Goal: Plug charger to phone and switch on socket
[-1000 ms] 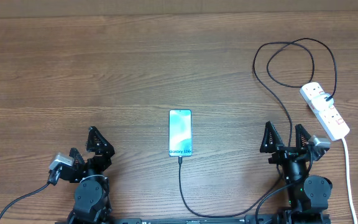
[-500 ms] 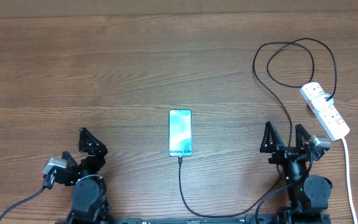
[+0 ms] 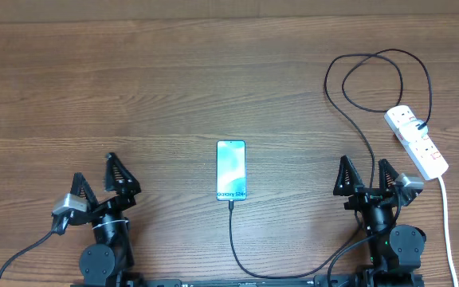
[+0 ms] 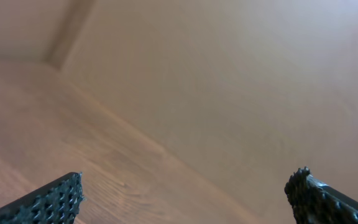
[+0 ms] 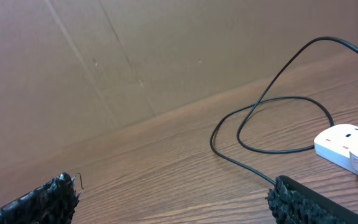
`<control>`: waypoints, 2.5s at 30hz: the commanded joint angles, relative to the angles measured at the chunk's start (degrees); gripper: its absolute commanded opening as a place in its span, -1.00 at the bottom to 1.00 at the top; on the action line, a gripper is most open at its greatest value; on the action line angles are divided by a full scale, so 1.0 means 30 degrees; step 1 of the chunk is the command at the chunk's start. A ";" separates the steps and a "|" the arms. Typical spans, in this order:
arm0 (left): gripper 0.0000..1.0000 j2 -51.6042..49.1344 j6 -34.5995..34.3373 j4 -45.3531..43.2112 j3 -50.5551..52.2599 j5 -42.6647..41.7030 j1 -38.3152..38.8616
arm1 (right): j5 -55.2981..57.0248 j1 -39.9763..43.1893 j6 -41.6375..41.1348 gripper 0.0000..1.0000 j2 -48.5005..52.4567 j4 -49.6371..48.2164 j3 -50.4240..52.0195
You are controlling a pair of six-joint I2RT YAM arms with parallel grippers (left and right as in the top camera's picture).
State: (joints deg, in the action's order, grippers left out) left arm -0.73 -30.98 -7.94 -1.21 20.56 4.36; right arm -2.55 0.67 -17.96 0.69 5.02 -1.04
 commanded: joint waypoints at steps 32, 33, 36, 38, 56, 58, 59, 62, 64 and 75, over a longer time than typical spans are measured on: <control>0.99 0.0175 0.8204 0.4131 0.0313 -0.6717 -0.0233 | 0.0117 -0.0058 0.0138 1.00 -0.0175 -0.0117 0.0197; 0.99 0.0175 0.8204 0.4131 0.0313 -0.6710 -0.0233 | 0.0117 -0.0058 0.0138 1.00 -0.0175 -0.0124 0.0197; 0.99 0.0168 0.8204 0.4131 0.0313 -0.6717 -0.0233 | 0.0117 -0.0058 0.0138 1.00 -0.0175 -0.0117 0.0197; 0.99 0.0168 0.8204 0.4131 0.0313 -0.6717 -0.0233 | 0.0117 -0.0058 0.0138 1.00 -0.0175 -0.0124 0.0197; 0.99 0.0168 0.8196 0.4131 0.0313 -0.6717 -0.0233 | 0.0117 -0.0058 0.0138 1.00 -0.0175 -0.0124 0.0197; 0.99 0.0168 0.8196 0.4131 0.0313 -0.6717 -0.0233 | 0.0117 -0.0058 0.0138 0.99 -0.0175 -0.0124 0.0197; 0.99 0.0168 0.8196 0.4131 0.0313 -0.6717 -0.0233 | 0.0117 -0.0058 0.0138 1.00 -0.0175 -0.0124 0.0197; 0.99 0.0160 0.8196 0.4131 0.0313 -0.6717 -0.0233 | 0.0109 -0.0058 0.0138 1.00 -0.0175 -0.0124 0.0197; 0.99 0.0160 0.8204 0.4131 0.0313 -0.6717 -0.0233 | 0.0117 -0.0051 0.0138 1.00 -0.0175 -0.0124 0.0197; 0.99 0.0160 0.8204 0.4131 0.0313 -0.6717 -0.0233 | 0.0117 -0.0058 0.0138 1.00 -0.0175 -0.0124 0.0197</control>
State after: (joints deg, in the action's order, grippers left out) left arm -0.73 -7.27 4.51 -0.51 1.04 3.99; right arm -2.57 0.67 -17.93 0.69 4.97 -1.04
